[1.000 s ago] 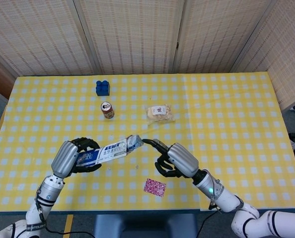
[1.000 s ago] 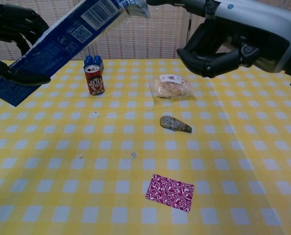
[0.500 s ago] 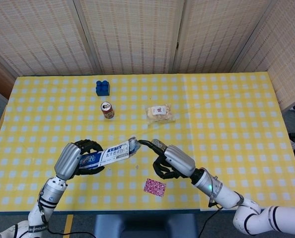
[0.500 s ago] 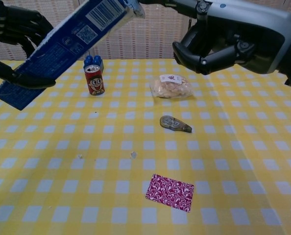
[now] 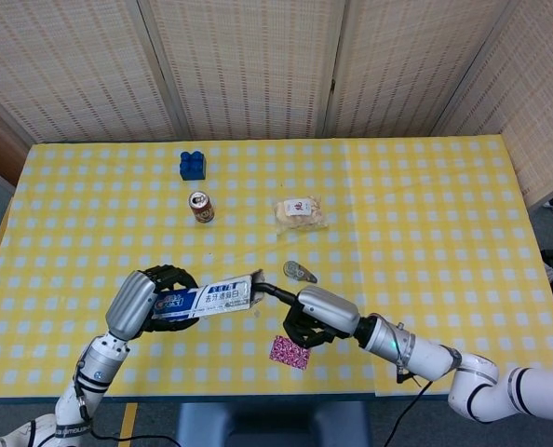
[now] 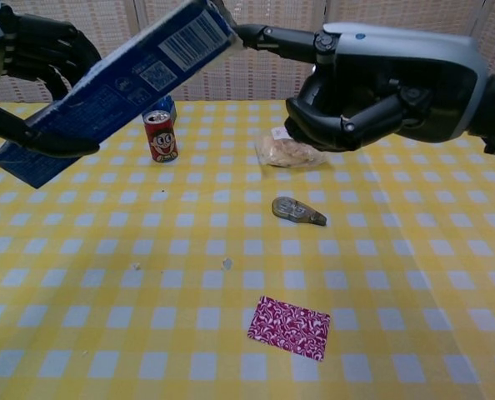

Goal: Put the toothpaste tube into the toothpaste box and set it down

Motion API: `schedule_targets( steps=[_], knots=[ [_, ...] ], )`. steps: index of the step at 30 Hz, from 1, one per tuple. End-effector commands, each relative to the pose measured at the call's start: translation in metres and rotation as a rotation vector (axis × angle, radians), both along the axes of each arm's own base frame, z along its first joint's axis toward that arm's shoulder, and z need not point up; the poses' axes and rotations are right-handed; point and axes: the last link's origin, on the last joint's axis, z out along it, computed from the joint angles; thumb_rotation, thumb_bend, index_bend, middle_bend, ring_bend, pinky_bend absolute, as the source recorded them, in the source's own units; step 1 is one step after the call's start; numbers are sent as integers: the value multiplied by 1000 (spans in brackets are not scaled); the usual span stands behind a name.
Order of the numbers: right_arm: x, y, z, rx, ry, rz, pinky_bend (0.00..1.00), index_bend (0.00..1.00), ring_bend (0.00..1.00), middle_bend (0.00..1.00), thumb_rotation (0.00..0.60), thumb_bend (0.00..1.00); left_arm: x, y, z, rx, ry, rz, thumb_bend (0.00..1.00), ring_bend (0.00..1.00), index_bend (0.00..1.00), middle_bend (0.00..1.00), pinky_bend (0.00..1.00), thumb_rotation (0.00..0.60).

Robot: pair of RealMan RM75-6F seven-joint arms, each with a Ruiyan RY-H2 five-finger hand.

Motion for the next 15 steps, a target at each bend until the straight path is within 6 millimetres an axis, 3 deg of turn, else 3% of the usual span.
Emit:
schedule_targets(
  steps=[1, 8, 15],
  knots=[
    [-1, -3, 0, 43, 33, 26, 1000, 0, 909, 946, 600, 780, 0, 0, 0, -1, 0, -2, 326, 495, 573, 646, 579, 600],
    [-2, -4, 5, 42, 15, 26, 1000, 0, 895, 932, 600, 788, -1, 0, 2, 9, -8, 2, 325, 495, 574, 646, 579, 600],
    [-20, -3, 24, -86, -37, -7, 1000, 0, 854, 871, 600, 788, -12, 5, 13, 45, 0, 29, 326, 496, 576, 646, 579, 600]
  ],
)
